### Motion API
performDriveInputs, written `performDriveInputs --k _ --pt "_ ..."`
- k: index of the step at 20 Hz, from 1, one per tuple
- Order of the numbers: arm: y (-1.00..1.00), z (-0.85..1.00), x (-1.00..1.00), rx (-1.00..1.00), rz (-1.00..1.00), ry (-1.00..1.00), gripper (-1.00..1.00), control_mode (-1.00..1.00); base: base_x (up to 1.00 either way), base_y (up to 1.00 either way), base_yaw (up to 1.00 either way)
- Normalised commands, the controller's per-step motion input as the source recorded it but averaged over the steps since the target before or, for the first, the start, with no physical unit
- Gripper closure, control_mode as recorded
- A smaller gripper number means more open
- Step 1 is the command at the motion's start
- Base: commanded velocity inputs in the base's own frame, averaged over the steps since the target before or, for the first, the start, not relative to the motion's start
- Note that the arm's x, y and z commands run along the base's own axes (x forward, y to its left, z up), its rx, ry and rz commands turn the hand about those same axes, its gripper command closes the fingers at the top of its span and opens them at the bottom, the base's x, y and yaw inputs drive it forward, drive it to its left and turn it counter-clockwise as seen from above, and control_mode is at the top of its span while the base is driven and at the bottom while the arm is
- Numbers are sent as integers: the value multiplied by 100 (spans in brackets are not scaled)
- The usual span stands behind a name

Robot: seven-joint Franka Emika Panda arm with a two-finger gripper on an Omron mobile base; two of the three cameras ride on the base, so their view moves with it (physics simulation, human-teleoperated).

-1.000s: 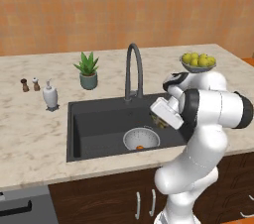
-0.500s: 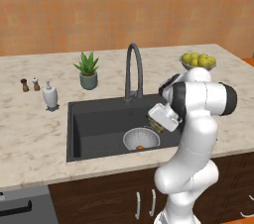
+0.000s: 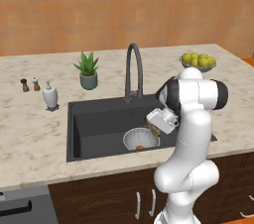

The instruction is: Put the colander in the sink, put the banana, tangerine in the colander, and turn on the sink faucet and pour water over the colander.

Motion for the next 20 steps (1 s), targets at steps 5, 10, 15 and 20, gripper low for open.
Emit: performDriveInputs --k 5,10,15,20 --pt "17 -25 2 -2 0 -8 100 -100 0 0 0" --pt "19 -32 8 -6 0 -7 100 -100 0 0 0" --pt "22 -30 22 -7 0 -4 100 -100 0 0 0" --pt "13 -28 21 -8 0 -3 100 -100 0 0 0"
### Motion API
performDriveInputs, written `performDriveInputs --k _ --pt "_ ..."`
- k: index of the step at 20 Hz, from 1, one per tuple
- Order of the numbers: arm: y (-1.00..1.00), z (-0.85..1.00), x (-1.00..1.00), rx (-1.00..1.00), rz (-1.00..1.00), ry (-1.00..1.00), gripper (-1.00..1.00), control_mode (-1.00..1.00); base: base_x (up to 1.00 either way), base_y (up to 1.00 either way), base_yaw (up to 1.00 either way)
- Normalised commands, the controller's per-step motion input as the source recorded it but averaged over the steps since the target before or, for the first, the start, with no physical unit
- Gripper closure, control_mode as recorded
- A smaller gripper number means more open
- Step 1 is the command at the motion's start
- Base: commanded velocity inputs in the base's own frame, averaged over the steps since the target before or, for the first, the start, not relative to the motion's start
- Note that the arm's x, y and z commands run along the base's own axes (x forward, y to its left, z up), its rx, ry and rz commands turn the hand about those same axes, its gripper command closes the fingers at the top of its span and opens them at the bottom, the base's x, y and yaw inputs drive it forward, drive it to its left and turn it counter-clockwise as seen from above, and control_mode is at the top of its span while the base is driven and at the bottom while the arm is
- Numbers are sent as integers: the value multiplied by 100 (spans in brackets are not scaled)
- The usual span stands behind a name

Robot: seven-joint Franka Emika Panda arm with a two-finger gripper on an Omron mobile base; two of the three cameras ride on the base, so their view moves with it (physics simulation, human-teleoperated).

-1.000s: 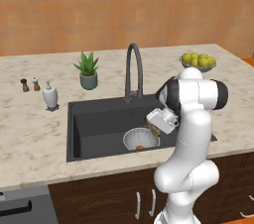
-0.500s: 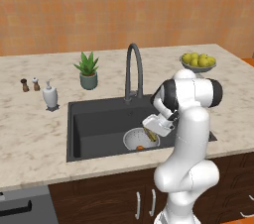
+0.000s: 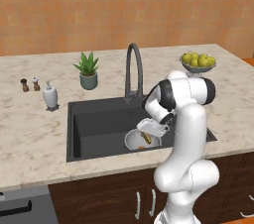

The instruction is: Put the colander in the sink, put the banana, tangerine in the colander, and turn on the sink faucet and pour water over the colander.

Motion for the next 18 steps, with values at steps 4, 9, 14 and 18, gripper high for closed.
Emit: performDriveInputs --k 4,9,14,18 --pt "1 -23 13 -8 0 -1 100 -100 0 0 0" --pt "6 -12 2 -4 0 0 -100 -100 0 0 0" --pt "10 14 -6 0 0 0 -100 -100 0 0 0" --pt "0 41 -17 0 0 0 -100 -100 0 0 0"
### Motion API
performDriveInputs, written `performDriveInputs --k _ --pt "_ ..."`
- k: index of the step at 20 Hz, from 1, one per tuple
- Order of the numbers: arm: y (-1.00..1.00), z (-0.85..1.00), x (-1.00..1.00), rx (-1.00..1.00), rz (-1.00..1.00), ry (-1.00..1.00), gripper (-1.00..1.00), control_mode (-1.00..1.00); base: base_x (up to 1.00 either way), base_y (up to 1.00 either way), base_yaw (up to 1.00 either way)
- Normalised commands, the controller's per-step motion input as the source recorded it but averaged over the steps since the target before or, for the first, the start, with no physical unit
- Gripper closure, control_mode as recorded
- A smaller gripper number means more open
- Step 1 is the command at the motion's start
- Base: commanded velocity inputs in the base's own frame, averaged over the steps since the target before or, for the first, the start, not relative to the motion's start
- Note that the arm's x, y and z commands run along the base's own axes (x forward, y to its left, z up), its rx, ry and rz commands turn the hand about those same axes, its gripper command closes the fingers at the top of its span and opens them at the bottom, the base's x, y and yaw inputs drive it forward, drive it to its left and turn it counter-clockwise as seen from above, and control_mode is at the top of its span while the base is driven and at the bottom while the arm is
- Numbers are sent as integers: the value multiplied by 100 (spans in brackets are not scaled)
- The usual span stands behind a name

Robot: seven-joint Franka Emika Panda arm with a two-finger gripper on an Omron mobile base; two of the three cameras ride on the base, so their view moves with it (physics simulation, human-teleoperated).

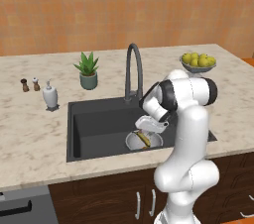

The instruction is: Put the colander in the sink, put the banana, tangerine in the colander, and turn on the sink faucet and pour water over the colander.

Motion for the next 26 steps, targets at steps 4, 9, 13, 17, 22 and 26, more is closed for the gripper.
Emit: performDriveInputs --k 4,9,13,17,22,26 --pt "-18 54 -15 0 0 0 -100 -100 0 0 0" --pt "-76 91 -39 1 1 0 -100 -100 0 0 0" --pt "-48 99 -23 16 7 -2 -100 -100 0 0 0" --pt "-3 91 17 30 12 -9 -100 -100 0 0 0" --pt "0 61 48 32 13 -5 -100 -100 0 0 0" --pt "0 20 61 24 9 -4 -100 -100 0 0 0"
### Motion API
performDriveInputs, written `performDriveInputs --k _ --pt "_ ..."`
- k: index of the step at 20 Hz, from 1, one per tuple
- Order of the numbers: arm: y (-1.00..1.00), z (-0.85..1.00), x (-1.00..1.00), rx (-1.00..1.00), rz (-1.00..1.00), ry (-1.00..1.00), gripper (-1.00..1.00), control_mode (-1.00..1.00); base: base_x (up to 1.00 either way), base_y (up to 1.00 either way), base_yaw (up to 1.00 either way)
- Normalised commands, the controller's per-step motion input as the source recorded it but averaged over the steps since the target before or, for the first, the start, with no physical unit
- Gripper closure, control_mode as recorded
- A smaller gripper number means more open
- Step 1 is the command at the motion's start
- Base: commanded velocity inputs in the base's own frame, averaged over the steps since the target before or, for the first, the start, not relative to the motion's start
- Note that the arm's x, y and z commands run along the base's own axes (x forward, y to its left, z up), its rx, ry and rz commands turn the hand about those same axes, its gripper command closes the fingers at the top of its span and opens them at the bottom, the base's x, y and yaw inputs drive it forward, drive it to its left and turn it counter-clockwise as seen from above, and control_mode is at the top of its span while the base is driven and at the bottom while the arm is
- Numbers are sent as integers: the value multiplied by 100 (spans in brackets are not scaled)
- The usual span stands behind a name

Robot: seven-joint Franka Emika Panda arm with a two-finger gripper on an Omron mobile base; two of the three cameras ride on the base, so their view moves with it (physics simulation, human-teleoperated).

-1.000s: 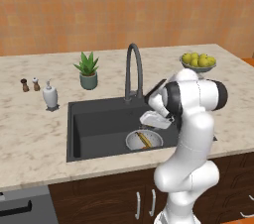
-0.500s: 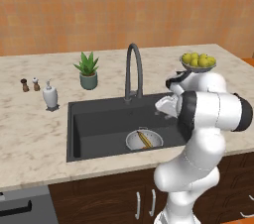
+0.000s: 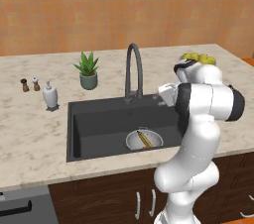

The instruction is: Put the colander in the sink, put the banana, tangerine in the colander, and turn on the sink faucet and pour water over the colander.

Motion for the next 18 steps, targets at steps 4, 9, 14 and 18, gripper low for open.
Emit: performDriveInputs --k 4,9,14,18 --pt "14 18 45 22 8 -10 -100 -100 0 0 0" --pt "29 2 35 11 2 -23 -100 -100 0 0 0" --pt "7 0 31 0 0 -30 -100 -100 0 0 0" --pt "9 0 41 0 -4 -5 -100 -100 0 0 0"
